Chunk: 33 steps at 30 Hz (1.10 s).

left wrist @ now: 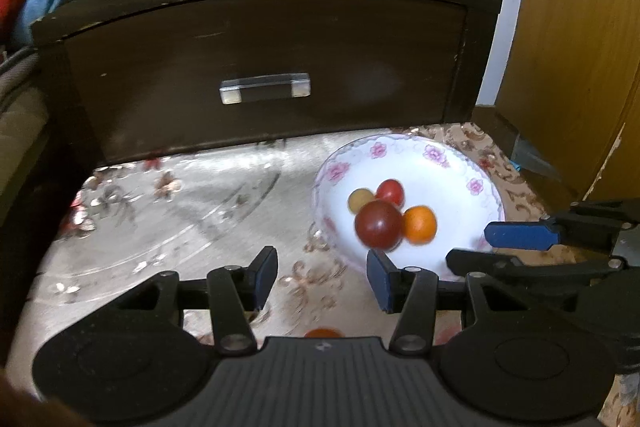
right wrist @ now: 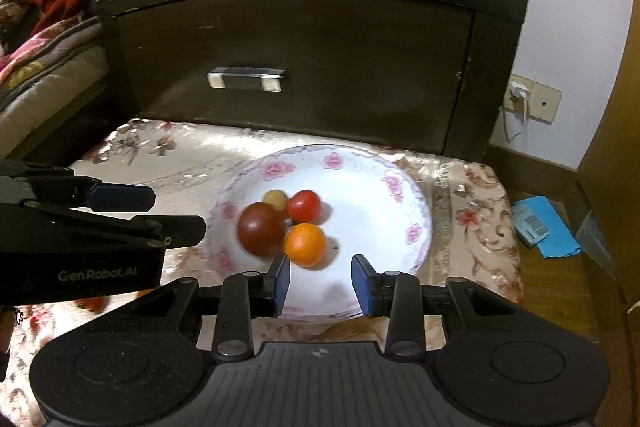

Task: Organize fruits
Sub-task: 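Move left tool to red tomato while right tool moves to another orange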

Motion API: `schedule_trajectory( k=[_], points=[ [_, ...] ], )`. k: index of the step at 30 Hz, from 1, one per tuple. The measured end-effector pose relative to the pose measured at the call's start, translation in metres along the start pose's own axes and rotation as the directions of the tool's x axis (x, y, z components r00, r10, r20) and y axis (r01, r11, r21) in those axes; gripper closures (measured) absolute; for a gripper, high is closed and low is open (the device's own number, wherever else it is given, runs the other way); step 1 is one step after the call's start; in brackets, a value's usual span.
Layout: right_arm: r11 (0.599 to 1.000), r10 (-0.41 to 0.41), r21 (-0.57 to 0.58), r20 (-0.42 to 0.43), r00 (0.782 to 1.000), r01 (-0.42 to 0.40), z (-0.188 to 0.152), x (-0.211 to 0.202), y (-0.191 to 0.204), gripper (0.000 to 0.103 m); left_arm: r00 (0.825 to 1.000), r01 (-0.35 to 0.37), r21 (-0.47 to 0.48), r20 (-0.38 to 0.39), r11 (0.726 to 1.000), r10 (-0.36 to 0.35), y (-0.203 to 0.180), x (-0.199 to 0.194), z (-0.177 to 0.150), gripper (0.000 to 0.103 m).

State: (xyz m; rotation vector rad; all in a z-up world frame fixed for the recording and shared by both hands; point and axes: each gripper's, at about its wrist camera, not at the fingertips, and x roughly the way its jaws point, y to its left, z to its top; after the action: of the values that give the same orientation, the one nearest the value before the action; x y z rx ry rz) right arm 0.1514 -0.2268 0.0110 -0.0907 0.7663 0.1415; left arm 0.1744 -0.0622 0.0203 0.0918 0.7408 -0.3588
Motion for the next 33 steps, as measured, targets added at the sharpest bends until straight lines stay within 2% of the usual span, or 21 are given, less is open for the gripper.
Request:
schedule_trajectory(
  k=[15, 22, 30, 33],
  points=[
    [0.983, 0.134, -0.12, -0.069, 0.989, -0.141, -0.017, -0.001, 0.064, 0.071, 0.996, -0.079, -0.067, -0.04, 0.995, 0.076, 0.06, -0.042, -0.045, 0.046],
    [0.976, 0.147, -0.149, -0.099, 0.984, -0.16, -0.018, 0.014, 0.079, 0.07, 0.993, -0.07, -0.037, -0.101, 0.997, 0.066, 0.066, -0.031, -0.068, 0.046],
    [0.969, 0.159, -0.172, -0.119, 0.98, -0.178, -0.019, 0.032, 0.087, 0.07, 0.991, -0.057, -0.027, -0.122, 0.998, 0.053, 0.065, -0.018, -0.073, 0.046],
    [0.966, 0.177, -0.17, -0.111, 0.978, -0.194, -0.018, 0.036, 0.09, 0.066, 0.989, -0.059, -0.024, -0.135, 0.998, 0.055, 0.066, -0.012, -0.075, 0.046]
  ],
)
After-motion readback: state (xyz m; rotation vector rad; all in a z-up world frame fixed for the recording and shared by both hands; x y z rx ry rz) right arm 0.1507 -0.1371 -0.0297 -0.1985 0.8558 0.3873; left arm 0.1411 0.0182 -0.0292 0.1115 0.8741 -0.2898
